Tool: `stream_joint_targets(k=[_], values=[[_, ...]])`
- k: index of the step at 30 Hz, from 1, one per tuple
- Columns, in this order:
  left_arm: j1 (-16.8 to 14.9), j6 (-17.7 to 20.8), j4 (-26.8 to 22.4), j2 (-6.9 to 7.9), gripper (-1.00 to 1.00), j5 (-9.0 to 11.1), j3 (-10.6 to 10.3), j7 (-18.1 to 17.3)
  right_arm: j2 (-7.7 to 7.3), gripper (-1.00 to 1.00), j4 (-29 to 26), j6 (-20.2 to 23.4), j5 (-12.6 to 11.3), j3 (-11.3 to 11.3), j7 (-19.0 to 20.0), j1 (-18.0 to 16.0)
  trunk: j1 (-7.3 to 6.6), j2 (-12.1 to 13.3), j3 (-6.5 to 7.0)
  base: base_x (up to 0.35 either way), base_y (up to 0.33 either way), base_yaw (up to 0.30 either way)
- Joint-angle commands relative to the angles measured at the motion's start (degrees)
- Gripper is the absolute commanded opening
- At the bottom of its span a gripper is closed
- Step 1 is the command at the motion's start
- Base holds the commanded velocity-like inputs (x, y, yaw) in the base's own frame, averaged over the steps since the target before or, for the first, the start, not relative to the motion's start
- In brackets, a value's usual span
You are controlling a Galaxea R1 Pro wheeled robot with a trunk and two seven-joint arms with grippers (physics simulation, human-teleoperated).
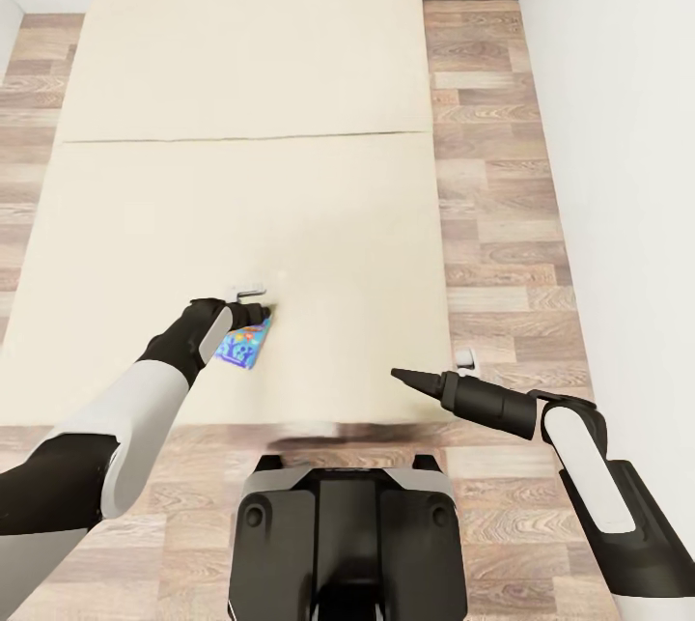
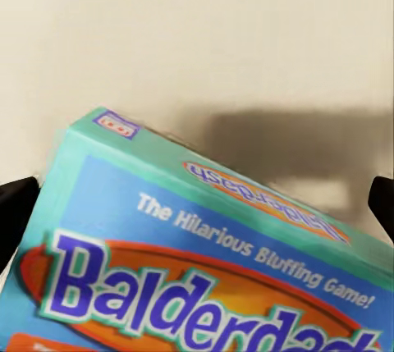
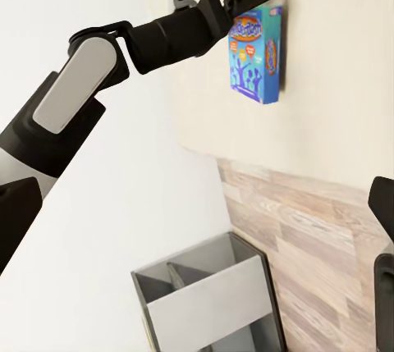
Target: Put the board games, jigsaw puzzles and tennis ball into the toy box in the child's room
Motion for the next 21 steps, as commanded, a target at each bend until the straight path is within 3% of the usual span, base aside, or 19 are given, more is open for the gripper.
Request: stream_joint_targets(k=[1,21], values=[[-0.01,0.25,-0.09,0.08,1.00,0.60,-0.35,0.45,-0.03,1.00,0.00,0.08,0.46,0.01,0.48,-0.03,0.03,-0.09,-0.06,-0.060,0.000,0.000],[0.08,0.23,-0.09,0.11,1.00,0.59,-0.35,0.45,0.01,1.00,0.00,0.08,0.46,0.01,0.48,-0.03,0.03,-0.09,-0.06,-0.070,0.000,0.000]])
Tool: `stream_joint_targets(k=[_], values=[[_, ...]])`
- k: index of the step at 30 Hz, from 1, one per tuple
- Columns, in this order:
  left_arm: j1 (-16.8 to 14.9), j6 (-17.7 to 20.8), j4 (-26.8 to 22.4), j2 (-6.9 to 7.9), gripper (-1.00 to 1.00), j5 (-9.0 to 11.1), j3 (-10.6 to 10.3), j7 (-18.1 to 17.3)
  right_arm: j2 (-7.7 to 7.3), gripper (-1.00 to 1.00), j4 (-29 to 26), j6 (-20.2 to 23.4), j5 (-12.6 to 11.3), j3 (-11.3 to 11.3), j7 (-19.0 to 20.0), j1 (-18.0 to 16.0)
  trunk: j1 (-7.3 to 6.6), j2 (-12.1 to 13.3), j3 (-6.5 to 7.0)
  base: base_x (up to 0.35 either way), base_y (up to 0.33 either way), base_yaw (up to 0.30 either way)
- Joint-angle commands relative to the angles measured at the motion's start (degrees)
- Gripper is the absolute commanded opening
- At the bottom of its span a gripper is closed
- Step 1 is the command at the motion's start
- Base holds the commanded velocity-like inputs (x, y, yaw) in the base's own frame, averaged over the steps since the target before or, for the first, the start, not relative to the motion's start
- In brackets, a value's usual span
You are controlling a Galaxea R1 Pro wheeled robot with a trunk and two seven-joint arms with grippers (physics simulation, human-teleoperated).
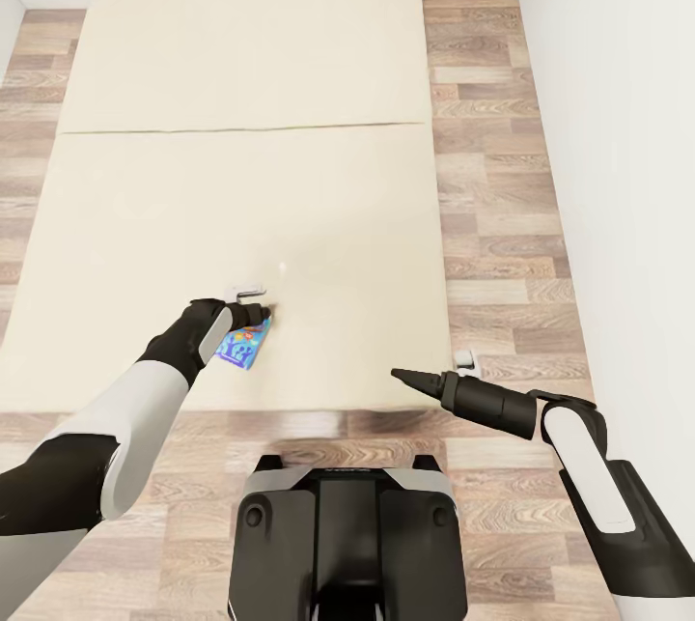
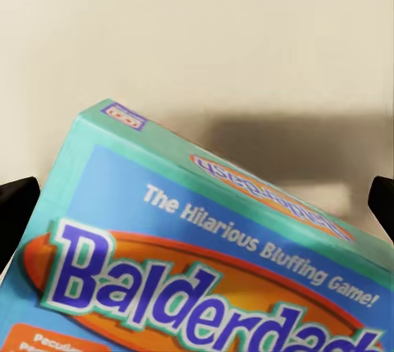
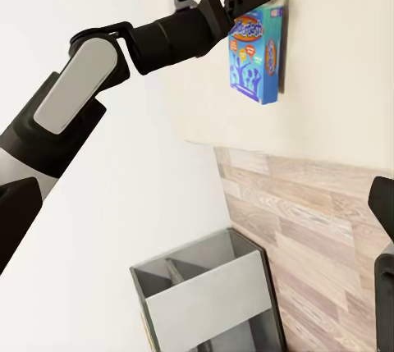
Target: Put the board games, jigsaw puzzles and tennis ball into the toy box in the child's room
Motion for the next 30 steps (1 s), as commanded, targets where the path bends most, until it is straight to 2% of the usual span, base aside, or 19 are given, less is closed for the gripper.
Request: stream_joint_targets(k=[1,19,30], values=[[0.00,0.26,-0.09,0.06,1.00,0.60,-0.35,0.45,-0.04,1.00,-0.01,0.08,0.46,0.01,0.48,-0.03,0.03,-0.08,-0.06,-0.048,0.000,0.000],[0.00,0.26,-0.09,0.06,1.00,0.60,-0.35,0.45,-0.07,1.00,-0.01,0.08,0.46,0.01,0.48,-0.03,0.03,-0.08,-0.06,-0.081,0.000,0.000],[0.08,0.23,-0.09,0.06,1.00,0.60,-0.35,0.45,-0.07,1.00,-0.01,0.08,0.46,0.01,0.48,-0.03,0.03,-0.08,-0.06,-0.152,0.000,0.000]])
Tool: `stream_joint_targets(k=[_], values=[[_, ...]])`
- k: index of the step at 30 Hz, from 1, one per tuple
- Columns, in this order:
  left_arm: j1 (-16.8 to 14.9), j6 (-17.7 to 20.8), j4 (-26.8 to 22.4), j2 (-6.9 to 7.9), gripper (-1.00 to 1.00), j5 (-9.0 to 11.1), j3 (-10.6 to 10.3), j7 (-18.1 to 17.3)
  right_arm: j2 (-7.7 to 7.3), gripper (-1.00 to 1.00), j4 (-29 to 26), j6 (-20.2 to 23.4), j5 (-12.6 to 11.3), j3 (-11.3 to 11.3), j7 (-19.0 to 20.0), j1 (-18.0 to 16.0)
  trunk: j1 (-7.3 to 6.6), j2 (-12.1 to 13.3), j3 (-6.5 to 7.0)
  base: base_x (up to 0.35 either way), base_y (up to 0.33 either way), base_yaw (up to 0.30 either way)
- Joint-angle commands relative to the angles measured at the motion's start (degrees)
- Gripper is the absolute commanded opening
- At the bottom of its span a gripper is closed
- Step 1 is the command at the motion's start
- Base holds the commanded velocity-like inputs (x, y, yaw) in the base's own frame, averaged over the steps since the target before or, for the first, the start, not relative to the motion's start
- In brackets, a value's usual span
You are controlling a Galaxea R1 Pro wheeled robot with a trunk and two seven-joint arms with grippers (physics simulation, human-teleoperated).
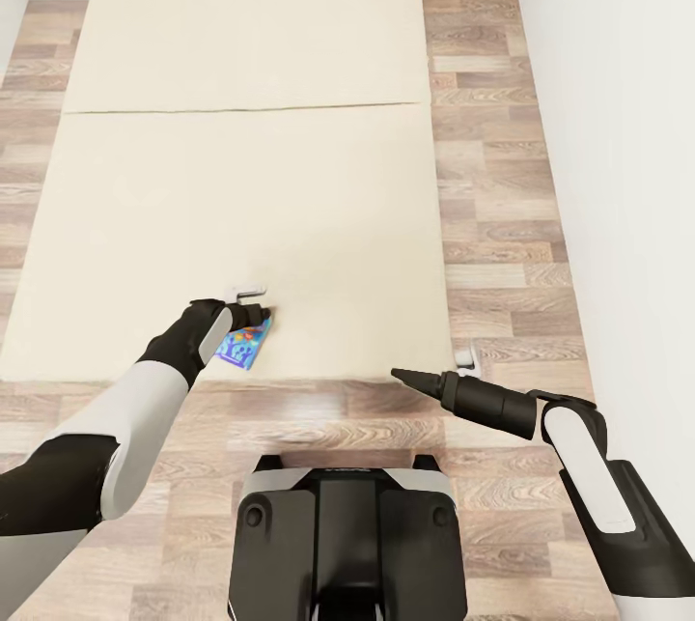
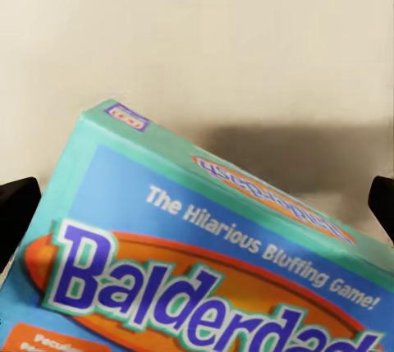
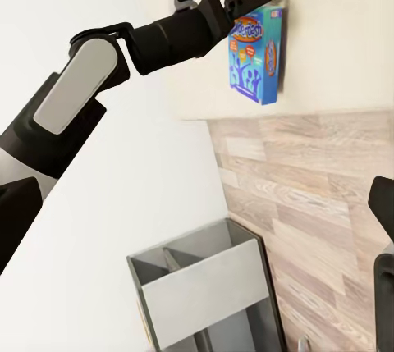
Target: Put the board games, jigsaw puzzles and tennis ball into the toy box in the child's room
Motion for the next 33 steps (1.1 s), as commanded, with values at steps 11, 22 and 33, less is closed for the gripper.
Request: stream_joint_targets(k=[11,22,33], values=[[0.00,0.22,-0.09,0.06,1.00,0.60,-0.35,0.45,-0.03,1.00,0.00,0.08,0.46,-0.04,0.52,-0.03,0.02,-0.09,-0.06,-0.066,0.000,0.000],[0.07,0.21,-0.09,0.06,1.00,0.60,-0.35,0.45,-0.03,1.00,0.00,0.08,0.46,-0.06,0.50,-0.03,0.02,-0.09,-0.06,-0.159,0.000,0.000],[0.09,-0.27,-0.09,0.13,1.00,0.60,-0.35,0.45,-0.03,1.00,0.00,0.08,0.46,0.01,0.48,-0.03,0.02,-0.09,-0.06,-0.067,0.000,0.000]])
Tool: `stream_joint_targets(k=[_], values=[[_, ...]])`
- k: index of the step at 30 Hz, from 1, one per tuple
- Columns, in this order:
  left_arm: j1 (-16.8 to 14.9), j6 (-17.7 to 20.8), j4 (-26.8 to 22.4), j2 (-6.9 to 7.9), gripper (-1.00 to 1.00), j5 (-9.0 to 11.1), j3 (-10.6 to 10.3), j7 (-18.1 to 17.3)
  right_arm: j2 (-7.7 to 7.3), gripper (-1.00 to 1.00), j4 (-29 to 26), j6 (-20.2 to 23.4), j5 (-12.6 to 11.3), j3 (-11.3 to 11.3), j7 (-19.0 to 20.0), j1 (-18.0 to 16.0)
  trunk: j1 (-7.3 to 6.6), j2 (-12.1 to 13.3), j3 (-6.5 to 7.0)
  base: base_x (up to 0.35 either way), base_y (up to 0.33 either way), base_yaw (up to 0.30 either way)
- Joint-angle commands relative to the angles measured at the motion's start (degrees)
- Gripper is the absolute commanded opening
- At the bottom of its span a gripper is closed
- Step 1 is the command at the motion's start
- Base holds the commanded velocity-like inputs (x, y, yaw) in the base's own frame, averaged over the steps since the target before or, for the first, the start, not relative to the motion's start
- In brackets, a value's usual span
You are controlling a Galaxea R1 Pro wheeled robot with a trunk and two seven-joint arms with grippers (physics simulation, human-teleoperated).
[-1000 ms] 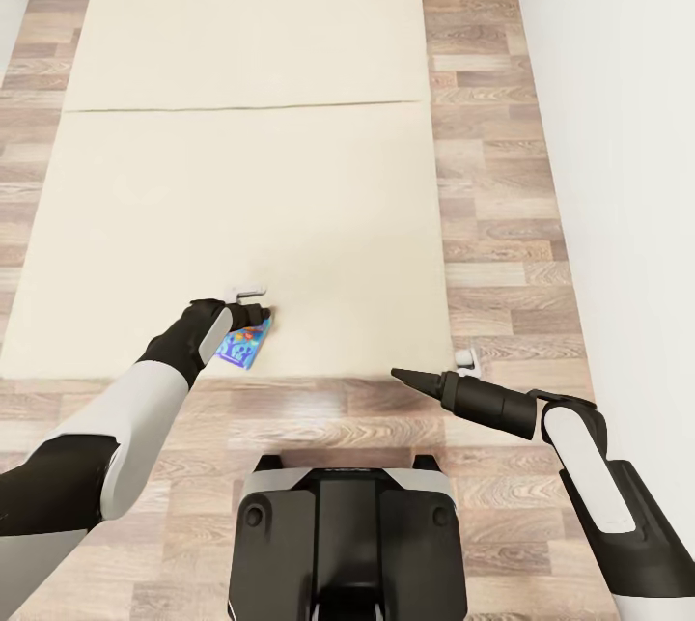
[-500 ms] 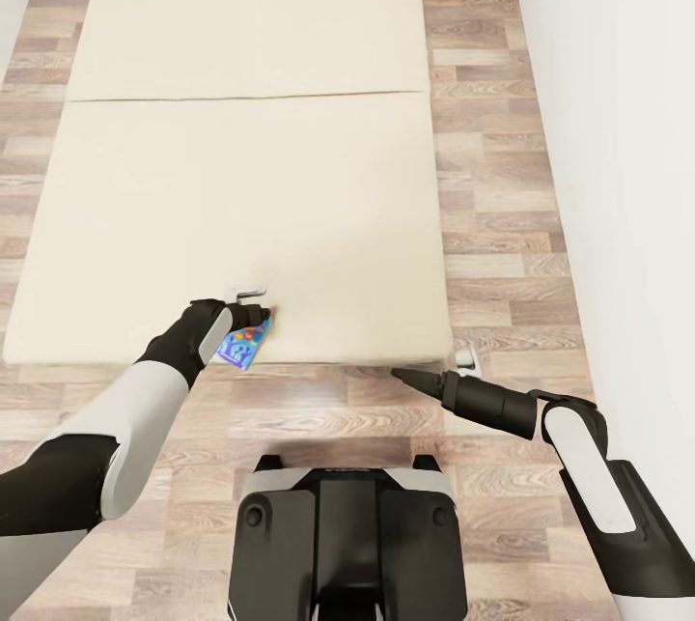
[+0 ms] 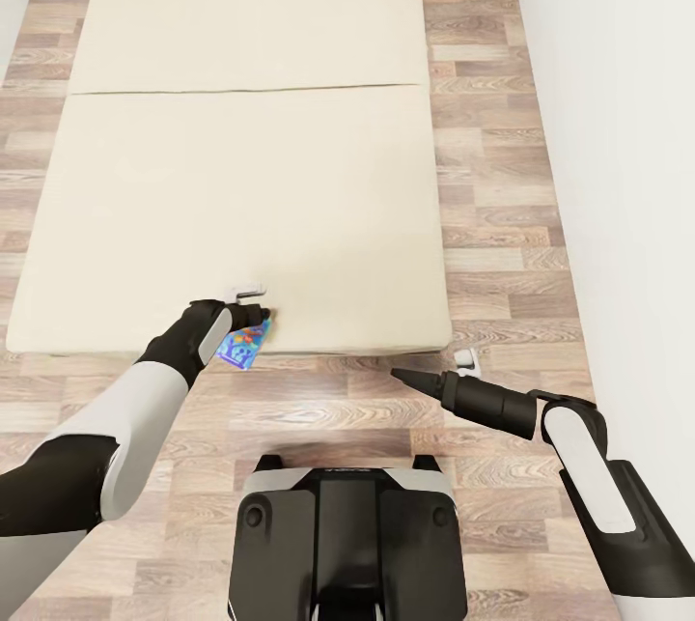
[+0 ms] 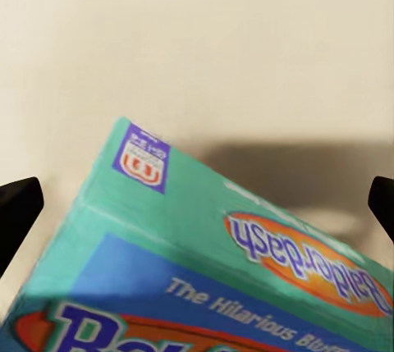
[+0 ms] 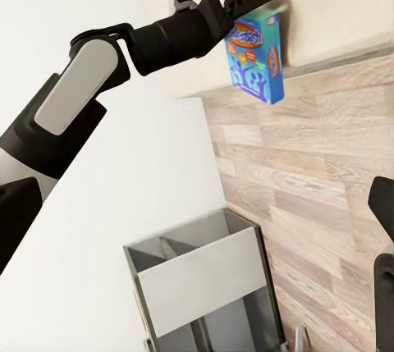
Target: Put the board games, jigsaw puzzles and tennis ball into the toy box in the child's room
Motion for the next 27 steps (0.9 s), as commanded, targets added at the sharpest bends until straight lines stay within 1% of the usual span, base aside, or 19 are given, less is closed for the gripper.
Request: stream_joint_targets(k=[1,27], values=[[-0.01,0.20,-0.09,0.06,1.00,0.53,-0.36,0.42,-0.03,1.00,0.00,0.08,0.46,0.01,0.48,-0.03,0.04,-0.08,-0.06,-0.002,0.000,0.000],[0.12,0.16,-0.09,0.10,1.00,0.53,-0.36,0.42,-0.03,1.00,0.00,0.08,0.46,0.01,0.49,-0.03,0.04,-0.08,-0.06,0.000,0.000,0.000]])
